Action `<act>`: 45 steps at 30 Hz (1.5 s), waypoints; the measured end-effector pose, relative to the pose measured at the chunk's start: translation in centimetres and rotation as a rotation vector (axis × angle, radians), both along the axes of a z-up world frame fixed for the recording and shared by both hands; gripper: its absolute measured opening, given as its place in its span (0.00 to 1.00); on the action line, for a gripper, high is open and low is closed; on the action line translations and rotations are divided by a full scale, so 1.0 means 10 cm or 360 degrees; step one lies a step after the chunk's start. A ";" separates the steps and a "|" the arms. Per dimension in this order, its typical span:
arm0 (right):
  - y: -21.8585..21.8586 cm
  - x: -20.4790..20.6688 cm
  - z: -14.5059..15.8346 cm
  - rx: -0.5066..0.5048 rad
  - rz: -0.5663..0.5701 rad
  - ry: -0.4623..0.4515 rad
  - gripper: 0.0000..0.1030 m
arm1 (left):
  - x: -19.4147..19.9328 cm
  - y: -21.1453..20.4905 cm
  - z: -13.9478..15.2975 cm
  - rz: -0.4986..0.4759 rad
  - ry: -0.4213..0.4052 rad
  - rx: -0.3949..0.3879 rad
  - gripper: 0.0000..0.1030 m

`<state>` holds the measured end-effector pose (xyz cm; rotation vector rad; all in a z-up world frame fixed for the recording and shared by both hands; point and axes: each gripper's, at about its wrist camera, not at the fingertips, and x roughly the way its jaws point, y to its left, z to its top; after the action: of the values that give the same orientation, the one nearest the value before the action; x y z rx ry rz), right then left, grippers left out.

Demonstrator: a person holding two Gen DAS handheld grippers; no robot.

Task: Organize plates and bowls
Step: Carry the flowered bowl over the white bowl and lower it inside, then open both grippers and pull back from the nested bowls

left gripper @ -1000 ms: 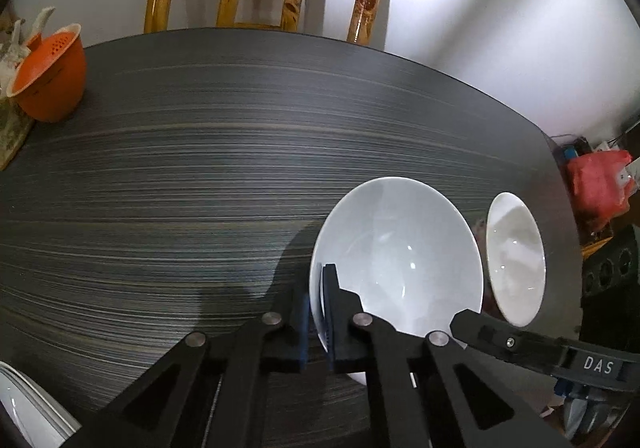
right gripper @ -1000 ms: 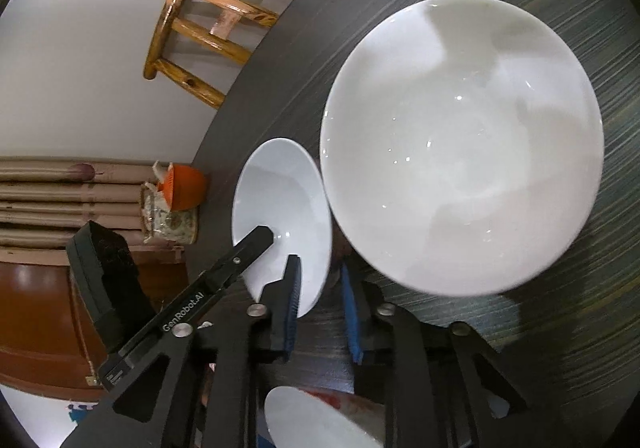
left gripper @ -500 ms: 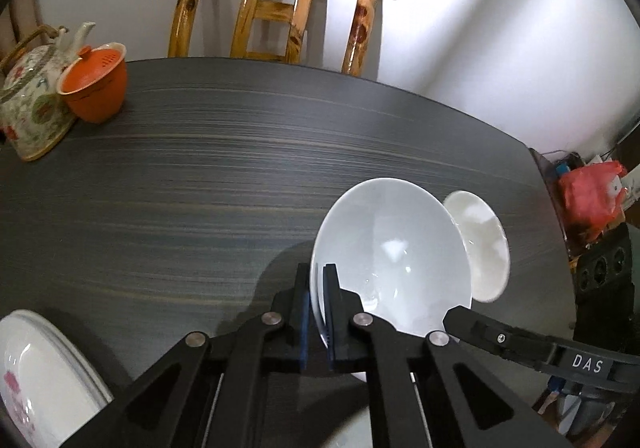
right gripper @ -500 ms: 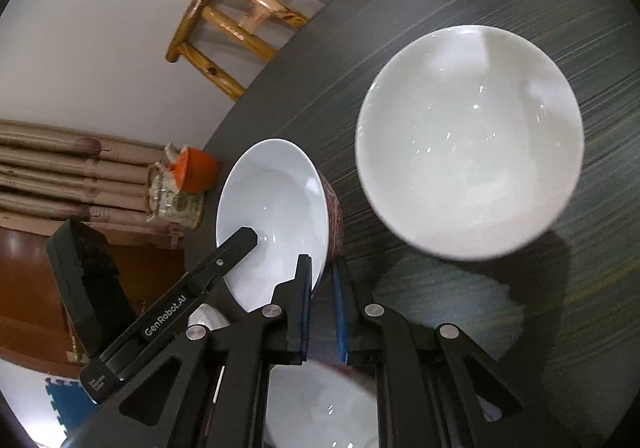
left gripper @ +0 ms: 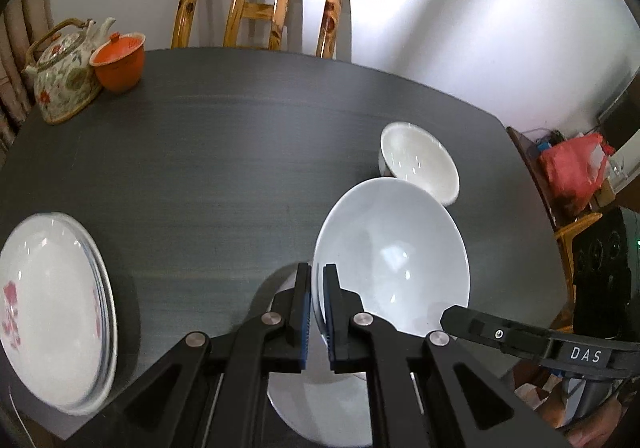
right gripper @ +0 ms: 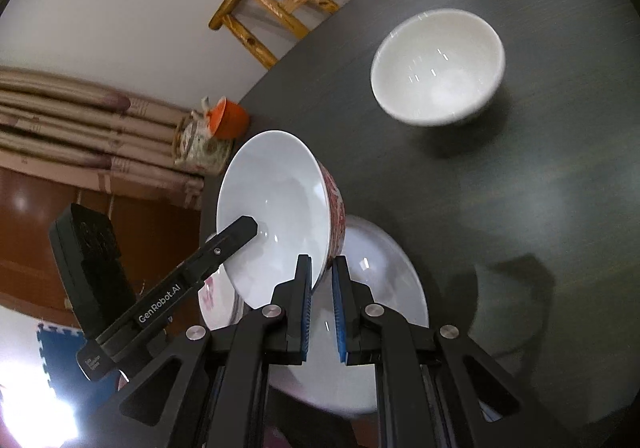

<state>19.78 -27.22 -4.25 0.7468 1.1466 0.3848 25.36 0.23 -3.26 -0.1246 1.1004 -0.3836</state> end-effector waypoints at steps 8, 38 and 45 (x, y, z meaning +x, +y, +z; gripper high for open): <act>-0.02 -0.36 -0.26 -0.0019 0.0021 0.0074 0.11 | -0.30 0.00 -0.30 -0.0002 0.0056 0.0054 0.06; 0.11 -0.48 -0.36 -0.0109 0.0030 0.0074 0.11 | -0.47 0.01 -0.42 -0.0012 0.0064 0.0147 0.13; 0.10 -0.51 -0.36 -0.0102 0.0038 0.0062 0.12 | -0.51 -0.09 -0.40 -0.0043 0.0020 0.0223 0.19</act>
<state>14.72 -26.26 -7.82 0.6878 1.2000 0.3536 20.24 -0.65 -7.26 0.0116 1.1389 -0.3291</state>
